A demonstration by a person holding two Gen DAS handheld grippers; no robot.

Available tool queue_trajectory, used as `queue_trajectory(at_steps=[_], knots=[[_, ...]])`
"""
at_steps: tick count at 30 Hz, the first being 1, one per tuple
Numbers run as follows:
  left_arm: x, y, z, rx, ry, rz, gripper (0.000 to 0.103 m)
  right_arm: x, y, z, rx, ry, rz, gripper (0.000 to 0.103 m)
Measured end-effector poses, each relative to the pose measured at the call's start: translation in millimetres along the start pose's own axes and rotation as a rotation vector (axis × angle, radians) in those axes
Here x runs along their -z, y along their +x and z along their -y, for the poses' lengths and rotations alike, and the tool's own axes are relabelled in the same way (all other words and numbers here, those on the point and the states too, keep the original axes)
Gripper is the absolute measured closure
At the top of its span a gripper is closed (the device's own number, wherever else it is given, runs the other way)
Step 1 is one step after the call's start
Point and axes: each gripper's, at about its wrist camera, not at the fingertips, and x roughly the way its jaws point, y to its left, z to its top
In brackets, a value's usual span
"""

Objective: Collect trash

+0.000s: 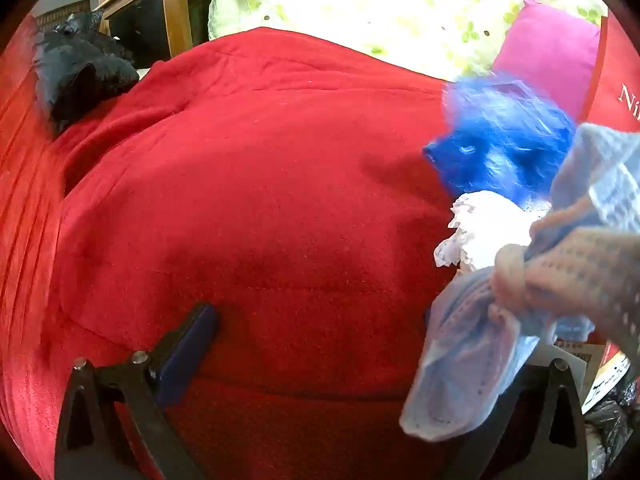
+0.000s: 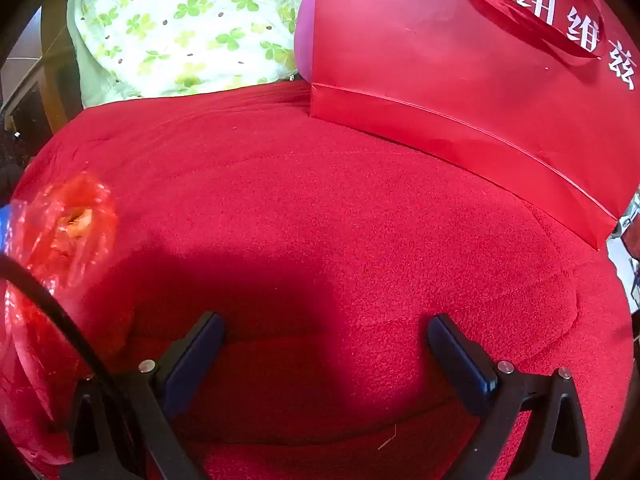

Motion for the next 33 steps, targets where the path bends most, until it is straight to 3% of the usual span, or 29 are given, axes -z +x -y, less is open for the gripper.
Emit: queue_trajectory(at_steps=[24, 28, 31, 33], knots=[[4, -5, 5, -0.023, 0.014, -0.007, 0.000, 0, 0, 0, 0.000, 0.006, 0.005, 0.000], [7, -23, 4, 0.018, 0.007, -0.078, 0.000, 0, -4, 1, -0.015, 0.013, -0.031, 0.000], [12, -65, 8, 0.019, -0.012, -0.009, 0.000, -10, -11, 0, -0.017, 0.054, -0.100, 0.000], [14, -95, 19, -0.034, 0.033, 0.027, 0.000, -23, -26, 1, -0.069, 0.130, -0.059, 0.000]])
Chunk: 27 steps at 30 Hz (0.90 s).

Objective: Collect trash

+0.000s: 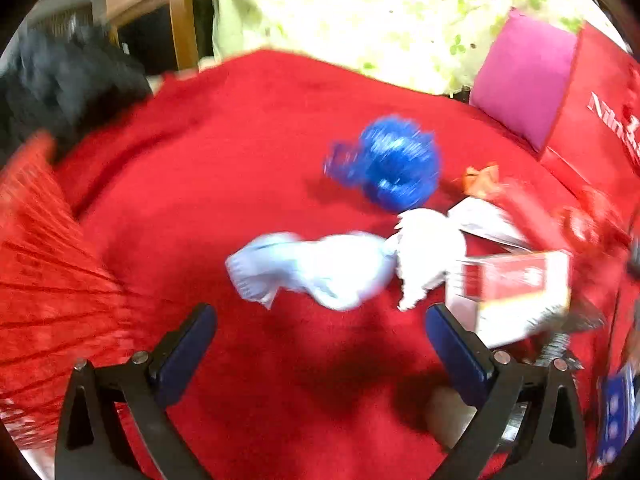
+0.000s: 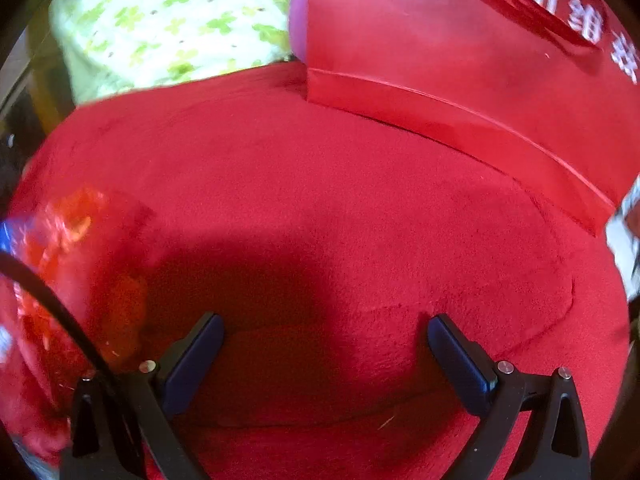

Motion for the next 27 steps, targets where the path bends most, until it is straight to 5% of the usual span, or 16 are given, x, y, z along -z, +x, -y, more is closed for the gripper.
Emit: queue_trajectory(at_steps=[5, 11, 14, 19, 27], knots=[[5, -73, 7, -0.062, 0.011, 0.103, 0.000, -31, -76, -25, -0.101, 0.162, 0.246, 0.000], [5, -143, 9, -0.090, 0.008, 0.210, 0.000, -10, -197, -55, -0.099, -0.025, 0.565, 0.000], [5, -166, 9, -0.097, 0.007, 0.245, 0.000, 18, -245, -48, -0.146, -0.081, 0.652, 0.000], [13, -208, 13, -0.127, 0.017, 0.304, 0.000, 65, -309, -30, -0.231, -0.159, 0.725, 0.000], [40, -254, 14, -0.161, 0.036, 0.353, 0.000, 100, -363, -8, -0.294, -0.225, 0.704, 0.000]])
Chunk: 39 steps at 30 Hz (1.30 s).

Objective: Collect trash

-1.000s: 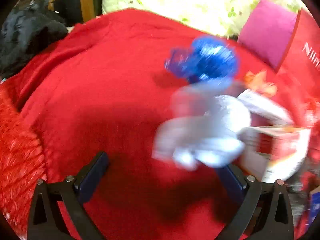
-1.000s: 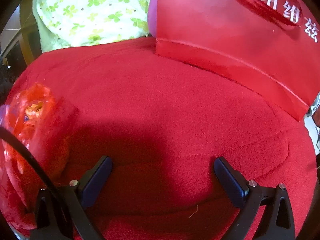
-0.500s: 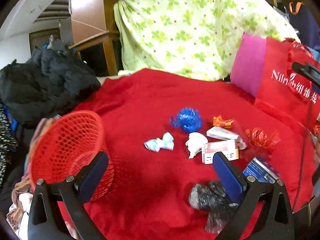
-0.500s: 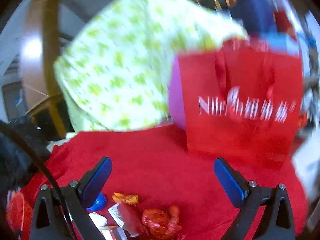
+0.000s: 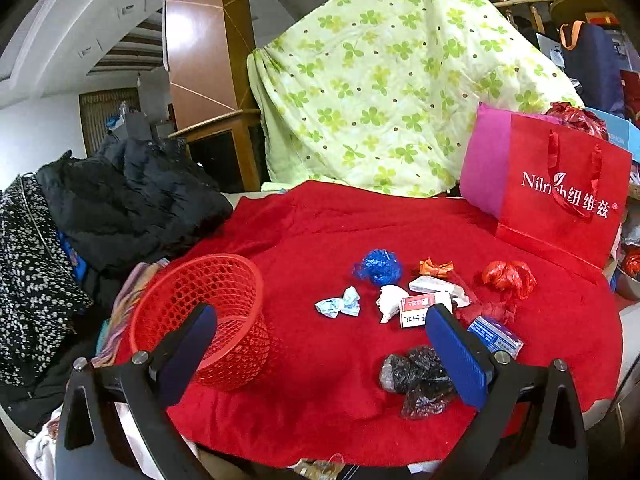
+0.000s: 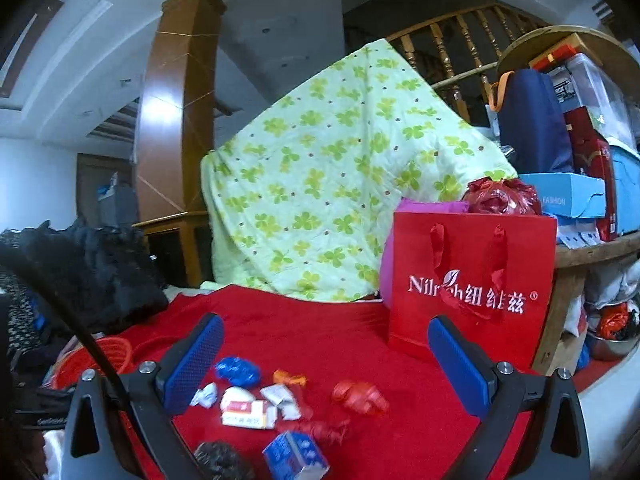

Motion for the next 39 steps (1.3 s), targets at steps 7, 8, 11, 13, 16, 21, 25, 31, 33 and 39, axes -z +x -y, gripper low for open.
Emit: queue_trajectory(at_steps=[7, 8, 11, 13, 16, 21, 25, 31, 33, 39], knots=[[-2, -20, 0, -0.022, 0.002, 0.020, 0.000, 11, -29, -16, -0.018, -0.086, -0.022, 0.000], [-1, -22, 0, -0.025, 0.003, 0.024, 0.000, 12, -31, -17, -0.017, -0.089, -0.024, 0.000], [-1, -28, 2, -0.032, 0.007, 0.031, 0.000, 19, -31, -17, -0.004, -0.081, -0.056, 0.000], [-1, -30, 2, -0.035, 0.008, 0.032, 0.000, 24, -30, -20, 0.010, -0.089, -0.084, 0.000], [0, -30, 5, -0.036, 0.009, 0.024, 0.000, 29, -30, -22, 0.034, -0.098, -0.109, 0.000], [3, -30, 6, -0.038, 0.019, 0.014, 0.000, 37, -32, -21, 0.036, -0.099, -0.127, 0.000], [5, -28, 6, -0.037, 0.021, 0.003, 0.000, 39, -30, -20, 0.030, -0.090, -0.136, 0.000], [7, -23, 6, -0.046, 0.030, -0.017, 0.000, 46, -26, -22, 0.027, -0.092, -0.150, 0.000], [8, -22, 6, -0.049, 0.032, -0.022, 0.000, 47, -25, -21, 0.020, -0.088, -0.156, 0.000], [10, -18, 8, -0.053, 0.036, -0.032, 0.000, 51, -21, -24, 0.008, -0.089, -0.168, 0.000]])
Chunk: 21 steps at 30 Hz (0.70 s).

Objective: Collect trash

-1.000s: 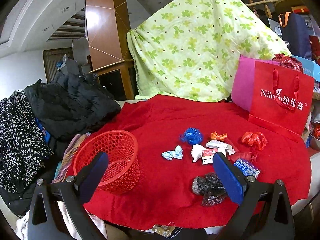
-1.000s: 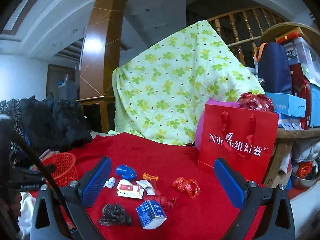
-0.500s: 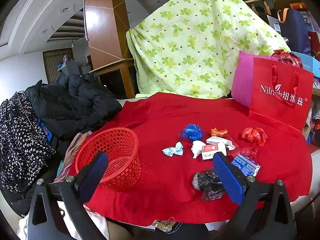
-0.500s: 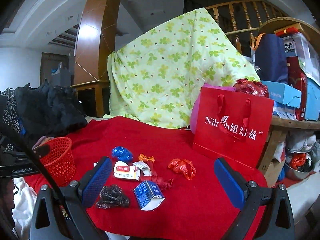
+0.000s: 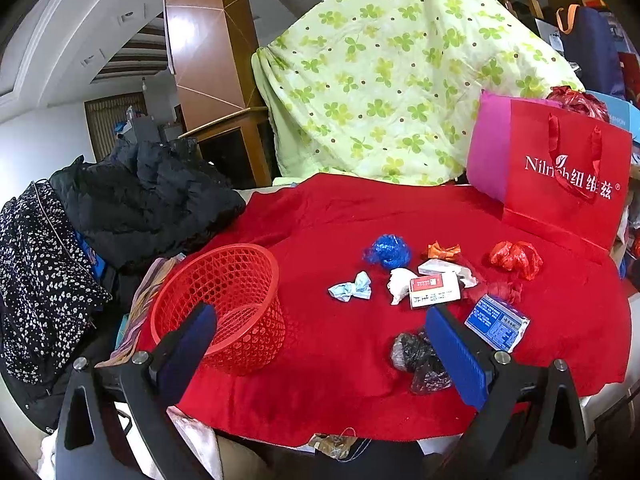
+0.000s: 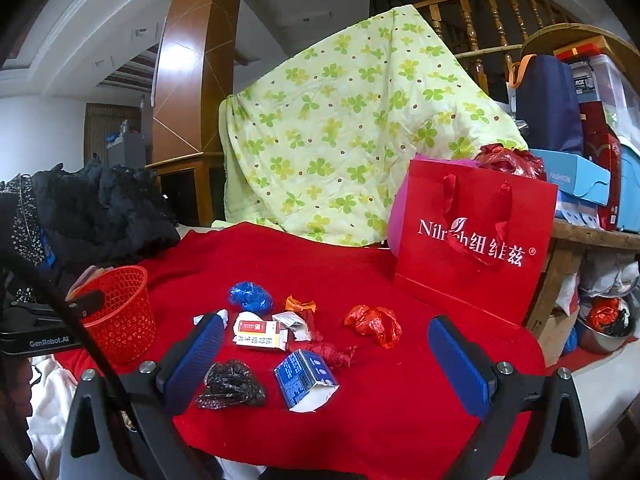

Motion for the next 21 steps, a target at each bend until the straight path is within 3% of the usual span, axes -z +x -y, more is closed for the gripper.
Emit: queue_trajectory(at_steps=[12, 21], knots=[[11, 25, 10, 0.016, 0.022, -0.053, 0.000, 14, 26, 5, -0.014, 0.015, -0.061, 0.000], [37, 84, 9, 0.078, 0.005, -0.200, 0.000, 43, 85, 14, -0.017, 0.016, -0.214, 0.000]])
